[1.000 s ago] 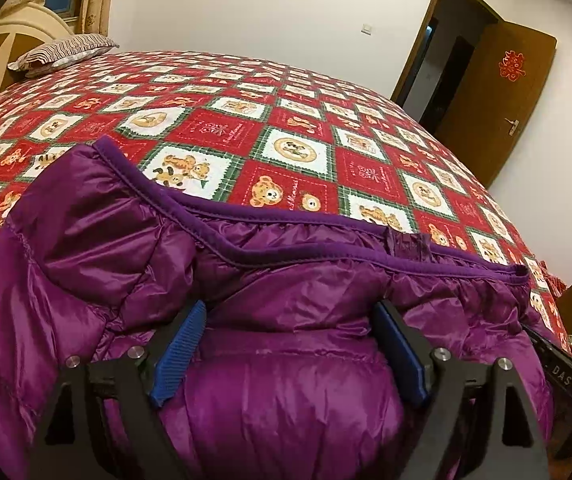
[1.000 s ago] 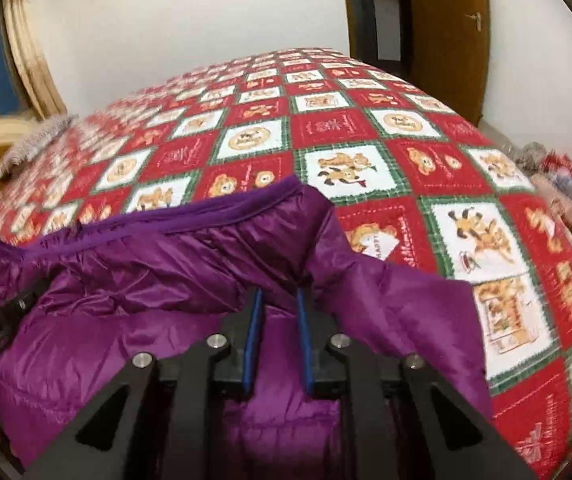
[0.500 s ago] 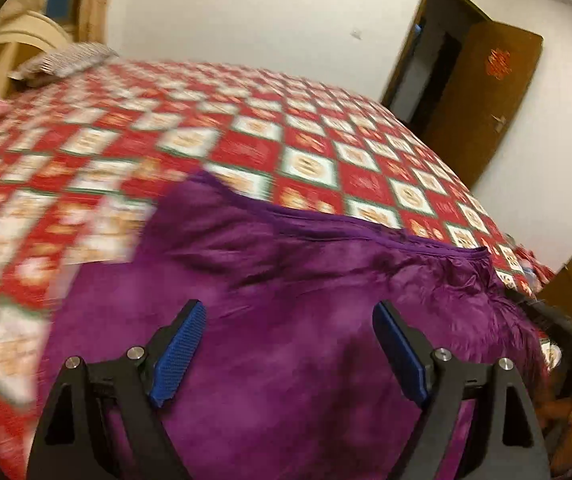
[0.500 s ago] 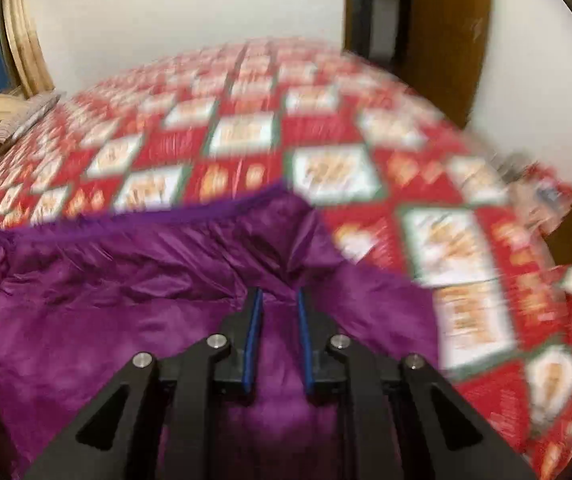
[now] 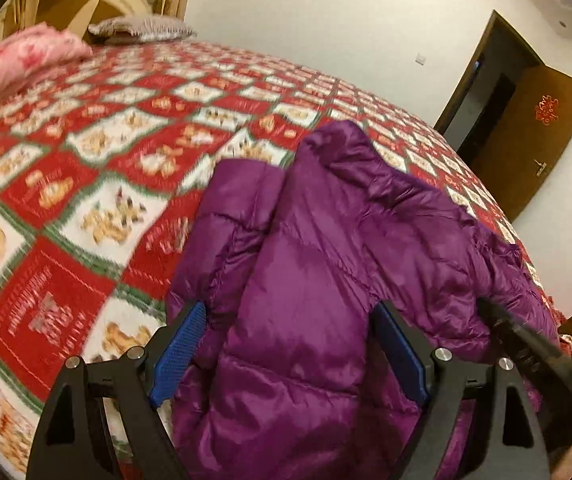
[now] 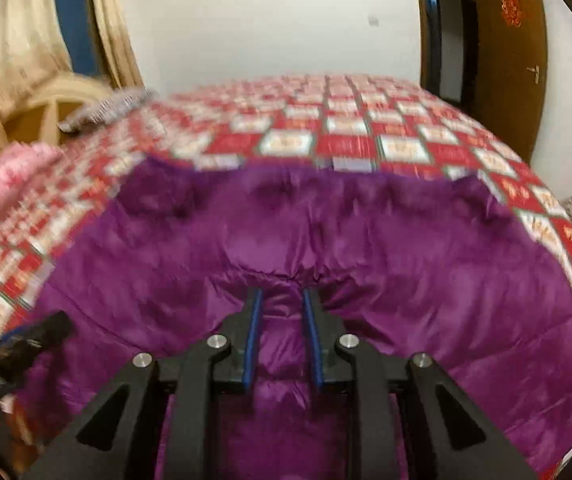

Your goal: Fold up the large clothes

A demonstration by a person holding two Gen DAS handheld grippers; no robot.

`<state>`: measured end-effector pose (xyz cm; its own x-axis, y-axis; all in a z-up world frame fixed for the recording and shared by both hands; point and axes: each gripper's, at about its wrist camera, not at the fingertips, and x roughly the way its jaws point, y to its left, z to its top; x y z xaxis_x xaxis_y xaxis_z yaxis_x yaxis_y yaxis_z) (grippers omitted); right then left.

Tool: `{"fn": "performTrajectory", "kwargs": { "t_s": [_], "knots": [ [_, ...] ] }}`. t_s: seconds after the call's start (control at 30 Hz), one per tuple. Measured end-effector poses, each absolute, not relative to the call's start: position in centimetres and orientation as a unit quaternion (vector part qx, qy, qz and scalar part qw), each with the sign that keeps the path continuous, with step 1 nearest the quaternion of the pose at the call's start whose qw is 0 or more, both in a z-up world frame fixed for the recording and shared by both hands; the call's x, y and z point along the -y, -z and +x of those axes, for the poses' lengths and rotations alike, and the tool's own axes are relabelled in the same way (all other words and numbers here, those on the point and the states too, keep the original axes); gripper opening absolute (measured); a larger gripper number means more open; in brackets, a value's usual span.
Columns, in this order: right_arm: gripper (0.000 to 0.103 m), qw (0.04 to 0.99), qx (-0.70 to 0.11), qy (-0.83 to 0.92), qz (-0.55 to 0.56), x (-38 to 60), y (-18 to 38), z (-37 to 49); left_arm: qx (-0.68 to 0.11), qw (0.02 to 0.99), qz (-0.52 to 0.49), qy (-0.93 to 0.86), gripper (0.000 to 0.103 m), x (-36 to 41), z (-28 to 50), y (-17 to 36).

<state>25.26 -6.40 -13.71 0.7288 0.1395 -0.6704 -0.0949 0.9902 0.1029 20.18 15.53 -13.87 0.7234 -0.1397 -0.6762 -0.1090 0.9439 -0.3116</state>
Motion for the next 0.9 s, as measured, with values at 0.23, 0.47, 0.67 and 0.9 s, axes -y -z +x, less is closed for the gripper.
{"fn": "performTrajectory", "kwargs": {
  "t_s": [0.23, 0.47, 0.67, 0.9],
  "knots": [
    [0.024, 0.929, -0.361, -0.073, 0.035, 6.8, 14.9, 25.2, -0.364, 0.912, -0.189, 0.017, 0.086, -15.7, 20.2, 14.9],
    [0.024, 0.932, -0.354, -0.075, 0.025, 6.6, 15.1, 24.9, -0.356, 0.916, -0.183, -0.02, 0.086, -16.9, 17.4, 14.2],
    [0.024, 0.933, -0.351, -0.075, 0.027, 6.5, 15.2, 24.8, -0.37, 0.908, -0.191, -0.035, 0.096, -16.7, 18.6, 15.9],
    [0.024, 0.931, -0.353, -0.083, 0.038, 6.8, 15.3, 24.9, -0.327, 0.897, -0.281, 0.097, 0.039, -16.2, 18.7, 14.1]
  ]
}}
